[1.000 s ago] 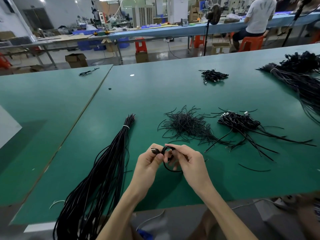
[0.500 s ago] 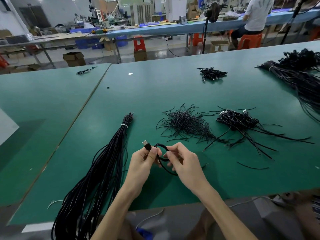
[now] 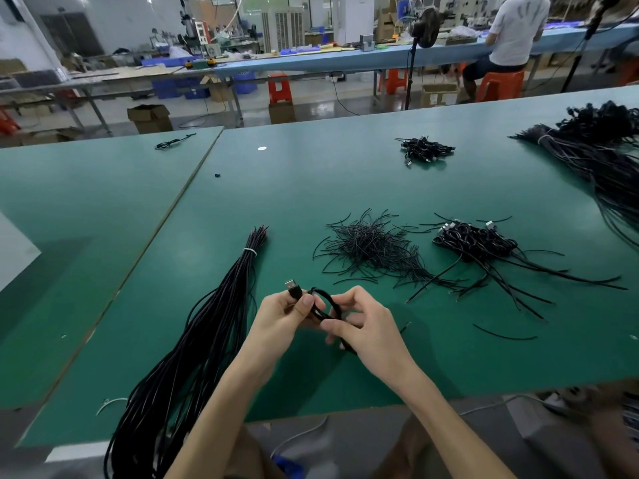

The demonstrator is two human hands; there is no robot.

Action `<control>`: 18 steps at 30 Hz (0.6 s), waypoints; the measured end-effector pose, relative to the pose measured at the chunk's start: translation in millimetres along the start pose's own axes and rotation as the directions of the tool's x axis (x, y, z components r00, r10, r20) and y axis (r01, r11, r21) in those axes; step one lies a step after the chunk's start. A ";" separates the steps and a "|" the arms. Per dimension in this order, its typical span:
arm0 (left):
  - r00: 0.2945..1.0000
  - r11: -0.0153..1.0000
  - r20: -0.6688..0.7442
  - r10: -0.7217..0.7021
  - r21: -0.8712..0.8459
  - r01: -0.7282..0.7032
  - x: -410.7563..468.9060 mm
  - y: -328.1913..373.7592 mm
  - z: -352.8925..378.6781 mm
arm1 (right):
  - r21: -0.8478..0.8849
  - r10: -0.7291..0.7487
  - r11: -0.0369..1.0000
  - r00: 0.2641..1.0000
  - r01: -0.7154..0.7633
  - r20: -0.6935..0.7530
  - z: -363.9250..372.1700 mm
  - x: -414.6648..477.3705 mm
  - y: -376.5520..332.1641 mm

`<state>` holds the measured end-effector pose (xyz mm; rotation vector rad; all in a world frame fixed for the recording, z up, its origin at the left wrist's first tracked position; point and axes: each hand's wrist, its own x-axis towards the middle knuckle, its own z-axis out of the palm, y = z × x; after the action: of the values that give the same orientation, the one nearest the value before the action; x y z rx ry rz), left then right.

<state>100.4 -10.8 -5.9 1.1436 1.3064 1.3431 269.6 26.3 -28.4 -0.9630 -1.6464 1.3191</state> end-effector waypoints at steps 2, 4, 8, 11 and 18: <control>1.000 1.000 -0.008 -0.006 0.003 0.006 0.4 -1.0 1.7 | 0.029 0.023 0.999 1.000 -0.022 -0.014 -0.9 0.3 0.6; 1.000 1.000 -0.012 -0.006 -0.013 0.006 -0.5 -0.8 3.6 | 0.042 0.035 0.999 0.999 -0.035 -0.021 -2.1 0.9 1.9; 1.000 0.998 -0.030 0.003 -0.059 -0.004 0.2 -0.9 2.3 | 0.082 0.045 0.996 0.998 -0.042 -0.032 -4.2 1.7 2.4; 0.998 0.995 -0.062 -0.013 -0.104 0.007 1.9 -2.0 -1.3 | 0.091 0.047 0.995 0.998 -0.044 -0.032 -4.3 2.6 3.1; 0.998 0.998 0.069 0.001 -0.067 0.004 3.5 -2.9 -7.8 | 0.107 0.041 0.994 0.999 -0.039 -0.017 -5.1 2.9 6.0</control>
<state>92.2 -8.5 -8.8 1.1328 1.2034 1.3255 273.7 31.8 -33.3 -0.9470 -1.5332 1.4054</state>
